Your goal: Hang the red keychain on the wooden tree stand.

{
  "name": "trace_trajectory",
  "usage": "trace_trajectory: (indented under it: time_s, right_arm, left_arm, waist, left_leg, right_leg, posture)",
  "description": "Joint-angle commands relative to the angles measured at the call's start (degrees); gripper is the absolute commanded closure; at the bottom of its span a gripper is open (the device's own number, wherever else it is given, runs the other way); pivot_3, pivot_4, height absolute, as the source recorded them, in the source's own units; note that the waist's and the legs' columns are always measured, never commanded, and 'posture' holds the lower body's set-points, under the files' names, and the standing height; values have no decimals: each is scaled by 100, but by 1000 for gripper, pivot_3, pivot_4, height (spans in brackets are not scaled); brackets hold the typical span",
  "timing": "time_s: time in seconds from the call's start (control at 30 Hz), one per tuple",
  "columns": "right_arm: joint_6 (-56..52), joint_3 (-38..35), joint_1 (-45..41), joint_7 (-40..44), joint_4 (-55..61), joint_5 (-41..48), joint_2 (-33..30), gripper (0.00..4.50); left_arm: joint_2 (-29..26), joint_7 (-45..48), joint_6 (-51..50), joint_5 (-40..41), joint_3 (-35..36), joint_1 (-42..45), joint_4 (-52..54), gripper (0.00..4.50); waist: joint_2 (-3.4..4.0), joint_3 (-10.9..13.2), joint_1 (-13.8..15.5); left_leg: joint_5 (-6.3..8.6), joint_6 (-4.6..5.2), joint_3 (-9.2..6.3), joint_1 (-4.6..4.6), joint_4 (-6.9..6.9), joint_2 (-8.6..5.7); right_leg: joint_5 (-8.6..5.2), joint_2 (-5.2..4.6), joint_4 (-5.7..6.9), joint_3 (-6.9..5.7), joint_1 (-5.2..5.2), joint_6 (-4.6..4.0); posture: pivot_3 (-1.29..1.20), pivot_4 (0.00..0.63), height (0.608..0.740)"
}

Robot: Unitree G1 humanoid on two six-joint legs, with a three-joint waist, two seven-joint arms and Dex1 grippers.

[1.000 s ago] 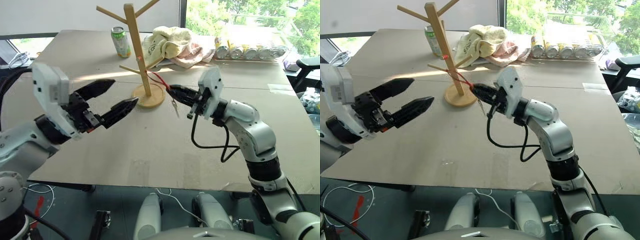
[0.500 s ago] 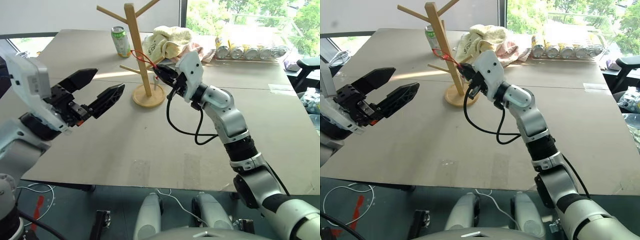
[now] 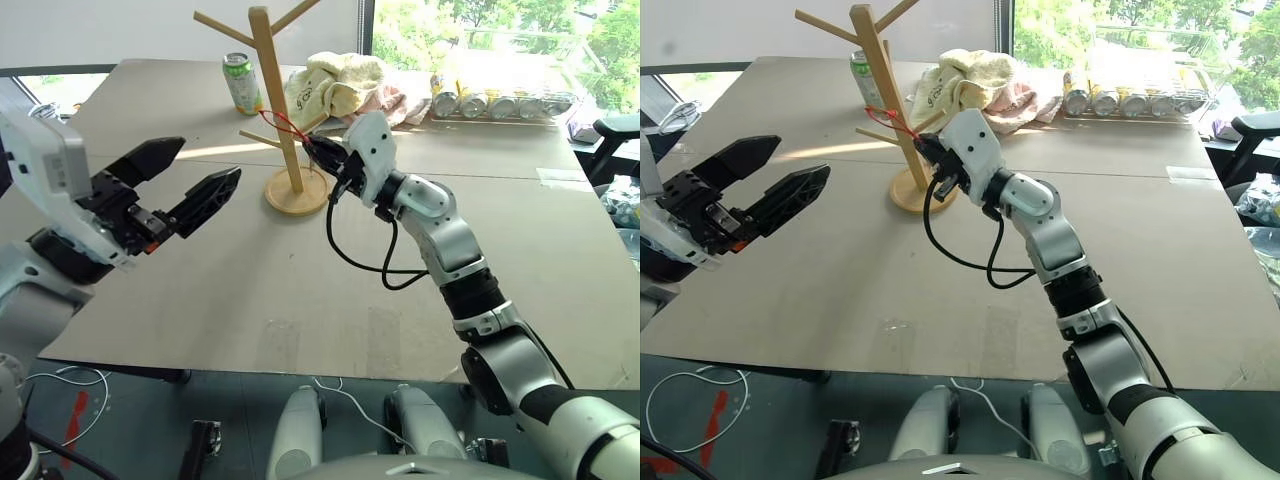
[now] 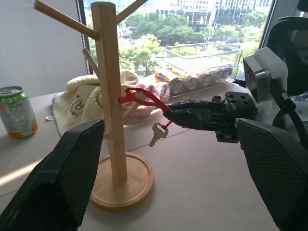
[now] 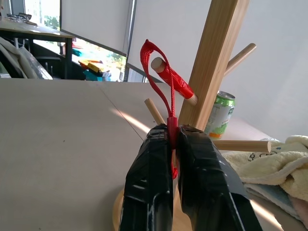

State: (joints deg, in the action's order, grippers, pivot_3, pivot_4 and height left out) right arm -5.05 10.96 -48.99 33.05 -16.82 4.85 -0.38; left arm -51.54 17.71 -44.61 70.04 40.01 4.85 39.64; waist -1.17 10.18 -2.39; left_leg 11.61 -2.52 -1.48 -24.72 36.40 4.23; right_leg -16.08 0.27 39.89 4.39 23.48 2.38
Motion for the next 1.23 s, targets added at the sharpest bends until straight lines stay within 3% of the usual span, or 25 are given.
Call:
trace_trajectory:
  time_s: [0.03, 0.47, 0.5, 0.57, 0.77, 0.8, 0.97, 1.1, 1.23]
  right_arm:
    - [170, -18, -264, -83, 35, -42, 54, 4404]
    - [219, 59, -414, -213, -372, -356, 14, 4404]
    - [212, 54, -408, -177, -365, -343, 10, 3701]
    - [195, 38, -386, -120, -327, -322, -1, 3131]
    - [-180, 19, -55, 471, 298, -2, -285, 270]
    - [-316, 27, 38, 650, 479, 80, -412, 13]
    - [-1362, -142, 218, 1418, 1316, 682, -1160, 13]
    - [-3020, -402, 95, 2542, 2173, 1786, -2309, 13]
    - [-4066, -634, -109, 2900, 2616, 2557, -2985, 13]
  left_arm:
    - [-73, 48, 172, 20, 98, 40, 29, 0]
    - [-127, 57, 238, -30, -12, 102, -31, 0]
    - [-135, 65, 242, -44, -22, 104, -42, 0]
    - [-147, 72, 245, -52, -37, 112, -57, 0]
    - [-353, 108, 55, -163, -58, 52, -189, 0]
    - [-442, 130, -33, -217, -88, 6, -240, 0]
    - [-808, 618, -199, -532, -63, -213, -496, 0]
    - [-1185, 1489, -354, -753, 34, -366, -1078, 0]
    - [-1439, 2355, -284, -1059, -111, -381, -1647, 0]
  waist:
    - [0, 0, -1]
    - [0, 0, -2]
    - [0, 0, -1]
    - [0, 0, -1]
    - [0, 0, 7]
    - [0, 0, 16]
    - [2, 2, 5]
    - [5, 5, 4]
    - [16, 16, 5]
  left_leg:
    - [0, 0, 0, 0, 0, 0]
    - [0, 0, 0, 0, 0, 0]
    - [0, 0, 0, -1, -1, 0]
    - [0, 0, 0, -1, -1, 0]
    - [0, 0, 0, -1, -2, 0]
    - [0, 0, -1, -2, -2, 0]
    - [0, 0, 1, -1, -2, -1]
    - [0, 0, 4, -1, -9, 0]
    - [0, 1, 7, -3, -11, -1]
  right_leg:
    - [0, 0, 0, 0, 0, 0]
    - [0, 0, 0, 0, 1, 0]
    - [0, 0, -1, 0, 1, 0]
    - [0, 0, -1, 0, 1, 0]
    - [0, 0, -2, -1, 1, 0]
    - [0, 0, -3, -1, 1, 0]
    - [-1, -3, -3, -2, 1, 1]
    - [-2, -2, -3, -1, 7, 0]
    - [-4, -3, -6, -1, 13, -1]
  posture:
    - [0, 150, 732]
    - [0, 150, 732]
    - [0, 150, 732]
    - [0, 150, 732]
    - [0, 150, 732]
    - [0, 150, 732]
    - [0, 150, 732]
    - [0, 150, 732]
    - [0, 150, 732]
